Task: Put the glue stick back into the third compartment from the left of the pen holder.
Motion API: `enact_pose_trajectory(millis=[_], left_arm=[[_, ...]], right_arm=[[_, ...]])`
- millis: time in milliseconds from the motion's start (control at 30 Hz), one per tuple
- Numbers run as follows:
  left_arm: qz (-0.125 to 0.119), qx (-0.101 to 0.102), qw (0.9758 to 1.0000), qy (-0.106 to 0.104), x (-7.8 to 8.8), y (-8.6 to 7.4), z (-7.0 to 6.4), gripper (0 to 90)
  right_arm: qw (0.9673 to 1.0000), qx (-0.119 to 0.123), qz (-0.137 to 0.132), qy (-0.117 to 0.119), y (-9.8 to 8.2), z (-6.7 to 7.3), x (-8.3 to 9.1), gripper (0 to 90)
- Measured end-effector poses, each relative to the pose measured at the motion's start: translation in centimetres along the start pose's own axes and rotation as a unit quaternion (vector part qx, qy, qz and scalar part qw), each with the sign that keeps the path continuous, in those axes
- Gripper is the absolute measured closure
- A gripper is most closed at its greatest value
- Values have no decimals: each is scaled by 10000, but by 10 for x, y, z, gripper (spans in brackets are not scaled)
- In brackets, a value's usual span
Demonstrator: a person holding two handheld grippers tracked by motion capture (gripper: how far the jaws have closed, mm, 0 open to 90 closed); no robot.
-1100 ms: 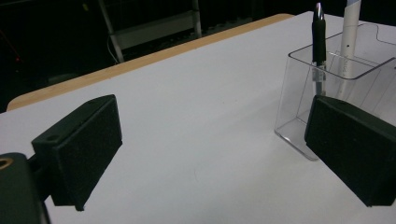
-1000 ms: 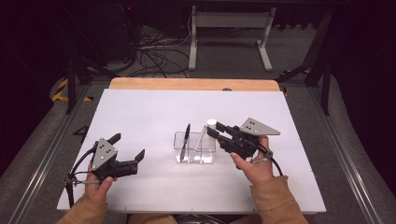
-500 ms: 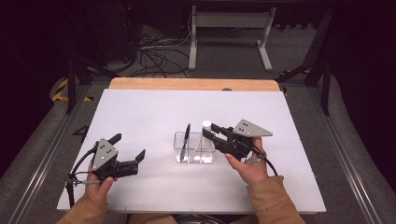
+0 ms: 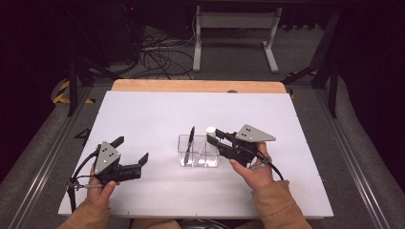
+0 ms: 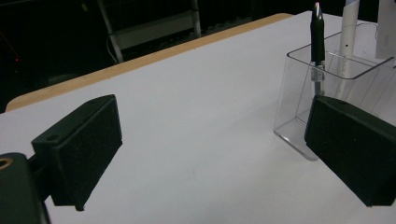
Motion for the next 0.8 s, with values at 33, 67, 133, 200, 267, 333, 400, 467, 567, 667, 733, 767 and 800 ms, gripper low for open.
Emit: enact_pose_trajectory(millis=[33, 67, 133, 200, 267, 333, 400, 467, 567, 667, 733, 767, 800], left_arm=[[0, 9, 10000, 1, 0, 0, 0, 49], [0, 12, 10000, -1, 0, 0, 0, 49], [-3, 5, 10000, -5, 0, 0, 0, 49], [0, 1, 10000, -8, 0, 0, 0, 49], [0, 6, 10000, -8, 0, 0, 0, 49], [-5, 25, 10000, -8, 0, 0, 0, 49], [-4, 9, 10000, 0, 0, 0, 0, 49], [-2, 8, 10000, -1, 0, 0, 0, 49], [-6, 5, 10000, -7, 0, 0, 0, 49], [0, 4, 10000, -10, 0, 0, 0, 49], [-8, 12, 10000, -11, 0, 0, 0, 49], [-11, 9, 10000, -7, 0, 0, 0, 49], [-15, 9, 10000, -9, 0, 0, 0, 48]], right_arm=[[10000, 16, 13, -18, -1, 0, 0, 670], [10000, 9, 14, -13, -2, 0, 0, 671], [10000, -11, 51, -26, -4, -1, 1, 670], [10000, -26, 81, -30, -6, -1, 1, 670], [10000, -26, 70, -29, -7, -1, 1, 670], [9999, -57, 98, -42, -9, -2, 1, 670], [9999, -63, 118, -51, -11, -2, 1, 668], [9998, -127, 145, -40, -11, -3, 2, 632], [9999, -96, 42, -34, -6, -4, 7, 517], [9999, -5, -115, -60, 1, -6, 14, 423], [9998, 47, -180, -83, 6, -9, 18, 387], [9998, 30, -197, -97, 7, -9, 20, 367], [9997, 29, -227, -117, 9, -10, 22, 352]])
Point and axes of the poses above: each handheld gripper's, and its own axes: x roughly backward along the jaws, y roughly out of its top, z roughly to its left, the point moved 8 cm from there along -x, roughly forward along the jaws, and after that the axes turned 3 degrees about y, right-handed, at the moved point
